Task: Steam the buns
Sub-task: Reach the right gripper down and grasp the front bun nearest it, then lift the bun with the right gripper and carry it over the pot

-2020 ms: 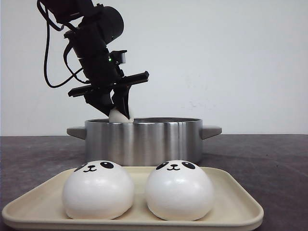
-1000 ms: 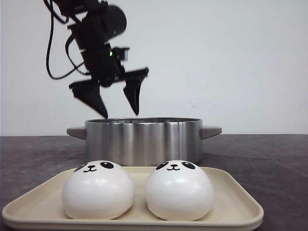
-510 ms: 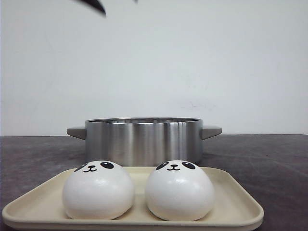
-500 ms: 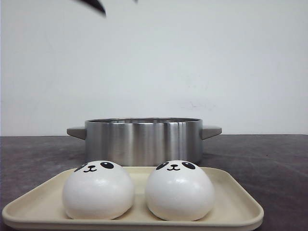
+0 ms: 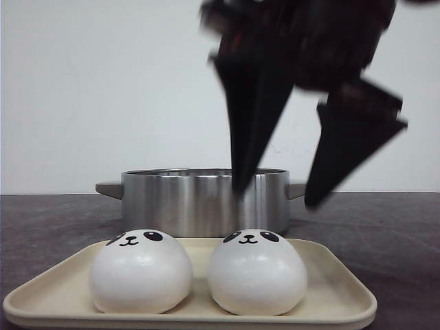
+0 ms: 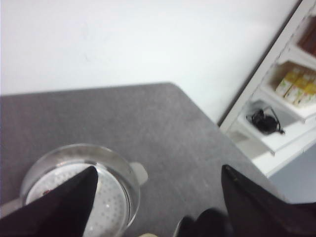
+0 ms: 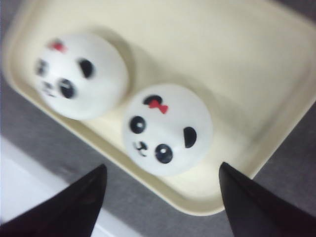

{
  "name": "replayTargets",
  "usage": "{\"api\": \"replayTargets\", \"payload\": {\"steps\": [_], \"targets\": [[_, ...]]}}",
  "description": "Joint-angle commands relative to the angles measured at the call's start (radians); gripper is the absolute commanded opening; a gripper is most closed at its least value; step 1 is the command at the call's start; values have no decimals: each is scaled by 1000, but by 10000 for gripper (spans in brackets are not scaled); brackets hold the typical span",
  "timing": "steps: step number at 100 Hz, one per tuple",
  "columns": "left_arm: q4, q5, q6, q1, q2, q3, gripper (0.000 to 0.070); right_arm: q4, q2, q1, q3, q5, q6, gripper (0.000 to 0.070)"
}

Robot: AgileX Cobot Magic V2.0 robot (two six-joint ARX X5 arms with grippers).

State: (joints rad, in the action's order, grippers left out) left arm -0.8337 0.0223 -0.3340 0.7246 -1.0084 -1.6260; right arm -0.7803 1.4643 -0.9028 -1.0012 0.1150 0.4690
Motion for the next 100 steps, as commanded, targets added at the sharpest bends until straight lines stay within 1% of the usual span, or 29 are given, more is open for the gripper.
{"api": "replayTargets", "payload": {"steps": [1,18,38,41,44,54,64,67,70,85,100], "targets": [[10,13,-7,9,2,-22,461,8,44,-11,-11,2,6,454],[-21,17,-7,9,12,-22,461,55,111,-11,-11,2,2,454],[-72,31,-7,9,9,-22,461,117,131,-11,-11,10,3,447],[-75,32,-7,9,9,-22,461,121,131,-11,-11,10,4,431],[-75,32,-7,9,9,-22,461,121,131,-11,-11,10,5,398],[-78,37,-6,9,9,-22,461,113,131,-11,-11,14,7,221],[-82,42,5,9,9,-22,461,104,131,-11,-11,17,6,128],[-83,42,5,9,9,-22,461,101,131,-11,-11,17,6,86],[-84,42,5,9,9,-22,461,96,131,-11,-11,17,4,2],[-87,43,12,9,8,-22,461,94,131,-11,-10,11,-2,0],[-91,43,14,9,9,-22,461,113,122,-11,-11,-23,-1,0]]}}
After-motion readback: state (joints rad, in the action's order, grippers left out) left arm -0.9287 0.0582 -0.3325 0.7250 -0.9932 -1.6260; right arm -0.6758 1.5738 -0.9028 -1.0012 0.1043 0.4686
